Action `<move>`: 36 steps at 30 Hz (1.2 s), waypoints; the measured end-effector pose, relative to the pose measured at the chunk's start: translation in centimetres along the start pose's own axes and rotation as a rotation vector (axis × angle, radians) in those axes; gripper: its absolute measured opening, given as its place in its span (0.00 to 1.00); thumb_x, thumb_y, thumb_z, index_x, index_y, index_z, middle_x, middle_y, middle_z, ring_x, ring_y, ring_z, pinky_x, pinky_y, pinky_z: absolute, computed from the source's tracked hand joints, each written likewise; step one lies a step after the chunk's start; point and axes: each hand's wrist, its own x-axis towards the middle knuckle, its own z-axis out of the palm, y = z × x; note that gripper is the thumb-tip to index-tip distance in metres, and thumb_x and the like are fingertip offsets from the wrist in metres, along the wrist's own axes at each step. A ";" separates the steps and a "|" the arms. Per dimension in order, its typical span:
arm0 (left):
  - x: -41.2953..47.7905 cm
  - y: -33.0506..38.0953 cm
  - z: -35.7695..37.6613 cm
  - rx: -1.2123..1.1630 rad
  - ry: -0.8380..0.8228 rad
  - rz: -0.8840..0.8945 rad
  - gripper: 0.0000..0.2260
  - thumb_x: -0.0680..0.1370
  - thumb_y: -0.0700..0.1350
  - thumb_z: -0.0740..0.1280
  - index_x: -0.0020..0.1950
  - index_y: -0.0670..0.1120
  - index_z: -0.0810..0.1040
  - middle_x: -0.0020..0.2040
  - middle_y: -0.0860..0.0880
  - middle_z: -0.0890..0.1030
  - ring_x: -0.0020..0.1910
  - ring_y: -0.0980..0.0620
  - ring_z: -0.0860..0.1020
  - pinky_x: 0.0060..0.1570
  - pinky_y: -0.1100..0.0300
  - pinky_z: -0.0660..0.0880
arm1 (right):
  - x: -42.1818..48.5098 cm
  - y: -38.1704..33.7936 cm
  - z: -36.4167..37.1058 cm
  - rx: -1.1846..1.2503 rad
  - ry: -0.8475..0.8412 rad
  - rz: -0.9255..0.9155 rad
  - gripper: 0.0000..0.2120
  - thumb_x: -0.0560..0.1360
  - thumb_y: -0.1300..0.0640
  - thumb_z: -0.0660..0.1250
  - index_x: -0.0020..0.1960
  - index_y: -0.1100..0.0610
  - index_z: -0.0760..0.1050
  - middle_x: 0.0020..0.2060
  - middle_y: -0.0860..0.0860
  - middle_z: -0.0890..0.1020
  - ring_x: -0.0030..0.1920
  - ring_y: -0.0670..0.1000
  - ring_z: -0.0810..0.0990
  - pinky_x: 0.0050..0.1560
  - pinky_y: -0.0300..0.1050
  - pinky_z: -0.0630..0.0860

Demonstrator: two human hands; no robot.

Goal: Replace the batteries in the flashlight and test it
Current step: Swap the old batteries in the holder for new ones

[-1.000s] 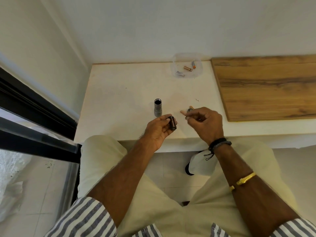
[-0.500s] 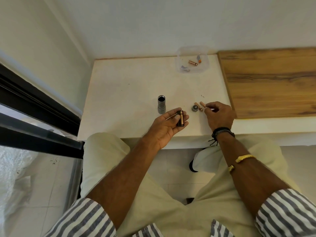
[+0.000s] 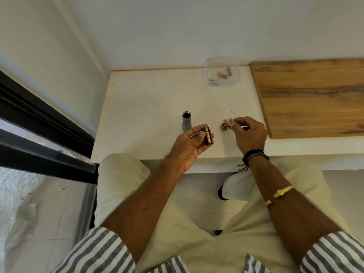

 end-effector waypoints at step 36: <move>-0.6 -1.3 0.5 0.631 0.041 0.392 0.13 0.74 0.31 0.72 0.58 0.40 0.83 0.50 0.43 0.86 0.50 0.48 0.85 0.52 0.54 0.82 | -4.0 -3.8 -0.5 0.715 -0.576 0.648 0.09 0.73 0.70 0.61 0.41 0.58 0.76 0.35 0.54 0.74 0.33 0.48 0.73 0.32 0.42 0.76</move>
